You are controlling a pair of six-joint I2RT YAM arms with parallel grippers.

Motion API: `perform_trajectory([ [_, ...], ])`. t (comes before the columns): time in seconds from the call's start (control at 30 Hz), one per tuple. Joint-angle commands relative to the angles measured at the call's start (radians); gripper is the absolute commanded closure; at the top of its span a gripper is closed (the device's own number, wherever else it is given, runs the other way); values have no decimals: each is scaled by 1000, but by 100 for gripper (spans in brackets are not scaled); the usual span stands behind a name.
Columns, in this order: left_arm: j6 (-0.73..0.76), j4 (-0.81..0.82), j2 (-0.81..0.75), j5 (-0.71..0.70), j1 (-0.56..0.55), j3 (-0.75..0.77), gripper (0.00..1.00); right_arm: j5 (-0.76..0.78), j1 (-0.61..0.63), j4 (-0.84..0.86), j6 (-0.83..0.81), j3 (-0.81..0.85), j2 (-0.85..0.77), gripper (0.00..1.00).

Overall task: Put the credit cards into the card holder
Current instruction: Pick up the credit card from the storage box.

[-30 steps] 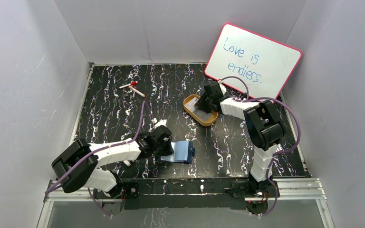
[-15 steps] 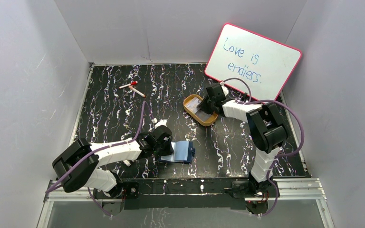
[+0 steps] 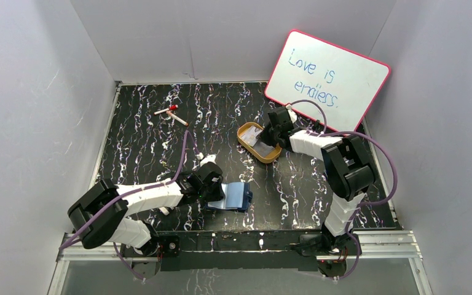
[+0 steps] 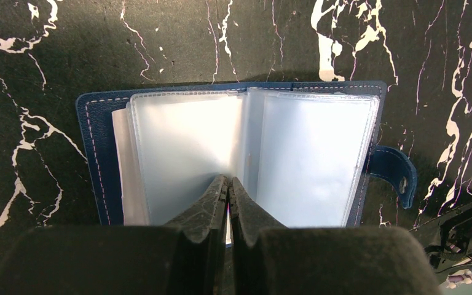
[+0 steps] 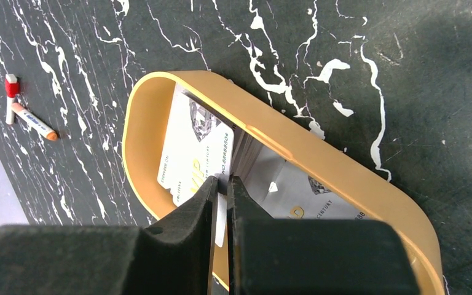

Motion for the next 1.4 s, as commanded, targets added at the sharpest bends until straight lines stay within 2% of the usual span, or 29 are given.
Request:
perform_trajectory([
  [0.0,7,-19,9,-7,2,25,97,17,-3,-2,-27,-23,-49,93],
  [0.13,8,-18,10,-6,2,26,98,16,-3,-1,-28,-30,-71,100],
  [0.4,11,-25,7,-12,2,35,98,19,-3,-16,-32,-26,-134,100],
  [0.77,17,-31,24,-5,1,54,98,-61,-3,7,-51,8,-107,100],
  [1.0,25,-46,8,-24,1,65,98,-19,-1,-42,-125,26,-240,100],
  [1.17,21,-51,11,-25,2,75,98,-117,20,-135,-247,26,-389,100],
  [1.37,-13,-58,-29,-46,2,59,100,-403,81,-97,-380,-123,-602,100],
])
